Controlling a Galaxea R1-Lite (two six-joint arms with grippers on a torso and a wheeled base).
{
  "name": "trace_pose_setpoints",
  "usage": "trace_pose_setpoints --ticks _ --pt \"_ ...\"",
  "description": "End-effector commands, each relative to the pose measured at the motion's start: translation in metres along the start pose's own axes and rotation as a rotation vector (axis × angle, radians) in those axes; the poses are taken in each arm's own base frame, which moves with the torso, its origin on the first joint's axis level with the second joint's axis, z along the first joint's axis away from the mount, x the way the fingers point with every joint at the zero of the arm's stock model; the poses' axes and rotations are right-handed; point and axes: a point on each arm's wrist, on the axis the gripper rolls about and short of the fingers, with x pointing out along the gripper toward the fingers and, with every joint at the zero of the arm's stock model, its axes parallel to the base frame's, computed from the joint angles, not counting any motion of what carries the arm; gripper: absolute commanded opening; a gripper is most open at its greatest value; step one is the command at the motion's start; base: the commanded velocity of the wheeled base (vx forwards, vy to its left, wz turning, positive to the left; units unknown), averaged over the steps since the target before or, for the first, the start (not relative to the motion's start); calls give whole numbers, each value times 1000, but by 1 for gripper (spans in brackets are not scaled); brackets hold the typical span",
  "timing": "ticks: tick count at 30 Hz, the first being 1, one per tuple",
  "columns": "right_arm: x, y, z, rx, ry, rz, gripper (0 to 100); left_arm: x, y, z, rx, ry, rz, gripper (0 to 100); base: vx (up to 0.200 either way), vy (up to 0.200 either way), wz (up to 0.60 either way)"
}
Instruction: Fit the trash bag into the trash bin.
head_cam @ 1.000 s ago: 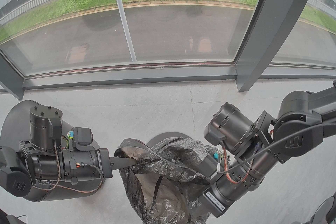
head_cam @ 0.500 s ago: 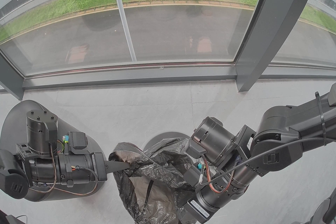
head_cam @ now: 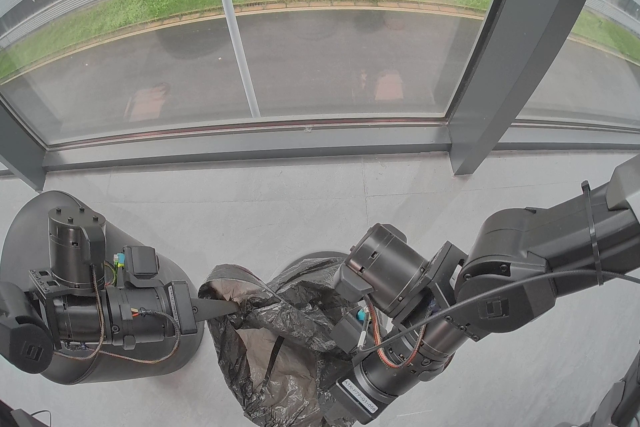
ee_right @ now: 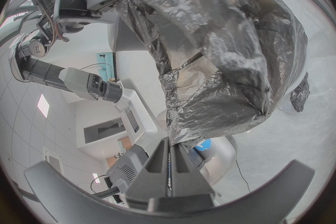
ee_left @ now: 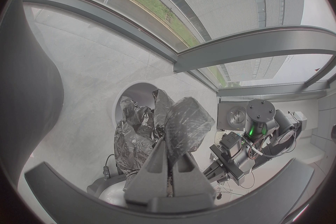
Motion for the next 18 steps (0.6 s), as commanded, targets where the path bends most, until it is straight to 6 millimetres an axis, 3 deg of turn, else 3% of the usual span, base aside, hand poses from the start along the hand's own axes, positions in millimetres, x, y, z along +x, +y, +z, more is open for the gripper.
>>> trace_pose_setpoints --ticks 1,8,18 --pt "2 6 1 -14 3 6 0 -2 2 -2 -6 0 6 0 0 0 0" --pt "10 16 -3 -36 29 12 0 -2 6 -9 -29 23 22 0 0 0 0" --pt "13 3 3 -16 3 2 0 1 15 -4 -55 15 50 0 0 0 0"
